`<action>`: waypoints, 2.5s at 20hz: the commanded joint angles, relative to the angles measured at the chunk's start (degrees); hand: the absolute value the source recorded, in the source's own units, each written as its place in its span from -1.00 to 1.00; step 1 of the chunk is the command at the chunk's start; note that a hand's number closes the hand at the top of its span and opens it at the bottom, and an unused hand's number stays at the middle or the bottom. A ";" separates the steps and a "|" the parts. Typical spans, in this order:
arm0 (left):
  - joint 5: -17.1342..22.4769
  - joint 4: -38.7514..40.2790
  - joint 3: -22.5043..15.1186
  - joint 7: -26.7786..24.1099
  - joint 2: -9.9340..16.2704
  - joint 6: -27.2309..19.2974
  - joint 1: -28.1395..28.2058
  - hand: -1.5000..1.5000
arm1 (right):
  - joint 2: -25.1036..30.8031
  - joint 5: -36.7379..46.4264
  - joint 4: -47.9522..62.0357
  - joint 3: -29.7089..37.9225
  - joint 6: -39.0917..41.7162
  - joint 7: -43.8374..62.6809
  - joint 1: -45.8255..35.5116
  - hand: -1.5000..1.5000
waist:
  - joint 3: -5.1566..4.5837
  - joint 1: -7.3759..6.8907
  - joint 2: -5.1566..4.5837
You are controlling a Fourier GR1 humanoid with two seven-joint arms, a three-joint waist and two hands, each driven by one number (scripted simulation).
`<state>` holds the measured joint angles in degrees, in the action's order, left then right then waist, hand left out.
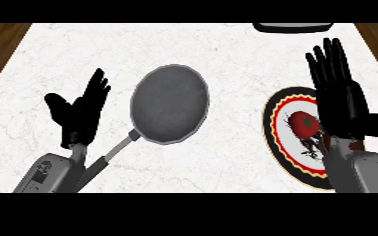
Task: Pick the tomato from the plate and place it in the pan
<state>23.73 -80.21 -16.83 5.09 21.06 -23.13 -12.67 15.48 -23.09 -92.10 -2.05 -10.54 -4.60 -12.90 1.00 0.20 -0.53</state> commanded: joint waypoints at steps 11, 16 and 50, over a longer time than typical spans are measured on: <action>-11.29 -3.09 -3.60 -3.22 11.04 1.84 10.47 0.00 | 16.74 5.16 14.40 10.59 -3.89 15.76 6.75 -1.00 | -1.08 0.59 0.80; -11.26 -7.52 -3.72 -1.53 11.98 1.98 13.16 0.00 | 29.49 12.86 12.38 6.04 7.01 15.78 12.90 -1.00 | -1.04 -0.20 0.87; -19.82 -11.58 -0.93 -0.02 6.35 5.07 16.97 0.00 | 22.14 16.32 14.67 -14.77 43.94 59.09 -20.24 -1.00 | -1.03 -0.92 0.59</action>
<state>5.84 -90.34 -16.91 6.26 28.50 -17.37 1.68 41.70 -8.32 -76.75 -13.92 32.78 48.28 -32.49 -0.03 -0.73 -0.02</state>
